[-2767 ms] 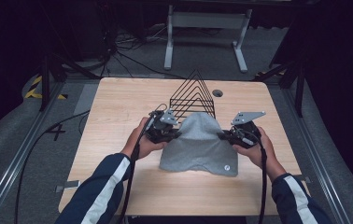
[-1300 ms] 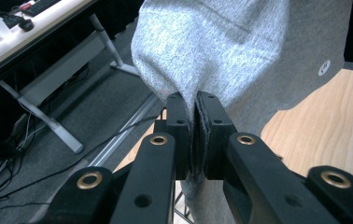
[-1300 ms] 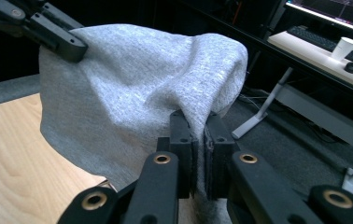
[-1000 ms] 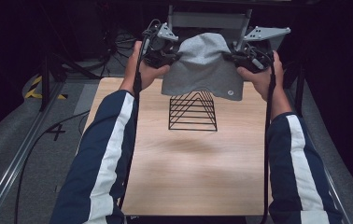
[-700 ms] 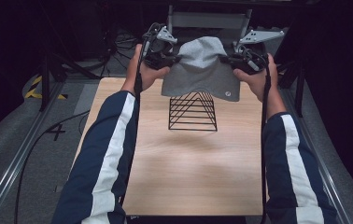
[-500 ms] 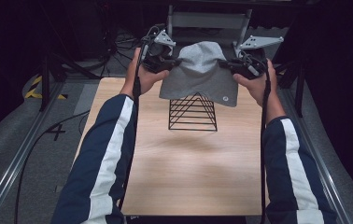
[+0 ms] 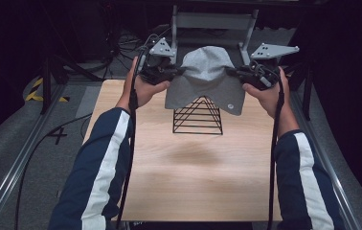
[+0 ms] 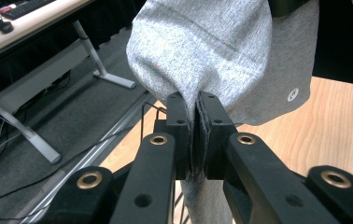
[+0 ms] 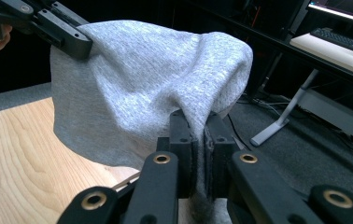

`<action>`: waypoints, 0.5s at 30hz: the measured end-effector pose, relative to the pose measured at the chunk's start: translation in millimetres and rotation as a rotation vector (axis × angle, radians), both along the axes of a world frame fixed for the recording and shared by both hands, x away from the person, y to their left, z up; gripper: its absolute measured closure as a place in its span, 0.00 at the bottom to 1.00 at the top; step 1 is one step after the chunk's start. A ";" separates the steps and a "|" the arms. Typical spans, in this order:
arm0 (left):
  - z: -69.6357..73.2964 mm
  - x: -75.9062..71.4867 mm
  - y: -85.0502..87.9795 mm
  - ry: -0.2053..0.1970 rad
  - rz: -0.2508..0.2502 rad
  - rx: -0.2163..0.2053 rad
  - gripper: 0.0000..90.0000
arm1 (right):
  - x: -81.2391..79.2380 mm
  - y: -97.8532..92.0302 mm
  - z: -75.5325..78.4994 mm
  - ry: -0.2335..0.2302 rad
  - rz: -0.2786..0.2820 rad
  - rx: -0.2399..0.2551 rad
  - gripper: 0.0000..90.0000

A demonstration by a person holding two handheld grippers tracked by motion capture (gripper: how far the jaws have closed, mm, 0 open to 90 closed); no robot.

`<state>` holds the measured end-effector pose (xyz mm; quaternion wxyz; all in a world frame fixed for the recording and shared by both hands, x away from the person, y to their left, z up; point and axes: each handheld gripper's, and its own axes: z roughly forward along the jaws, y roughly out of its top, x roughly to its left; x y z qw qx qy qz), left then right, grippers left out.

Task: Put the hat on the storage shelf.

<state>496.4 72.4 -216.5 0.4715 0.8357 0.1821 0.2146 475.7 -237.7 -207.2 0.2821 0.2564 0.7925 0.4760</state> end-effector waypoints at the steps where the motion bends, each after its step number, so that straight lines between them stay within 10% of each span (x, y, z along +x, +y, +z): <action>1: 0.0 0.0 0.0 0.000 0.000 0.000 0.94 | 0.0 0.0 0.0 0.000 0.000 0.000 0.94; 15: -50.0 13.3 -10.1 0.056 0.032 0.051 0.93 | 6.4 4.4 -39.4 0.057 -0.005 -0.062 0.94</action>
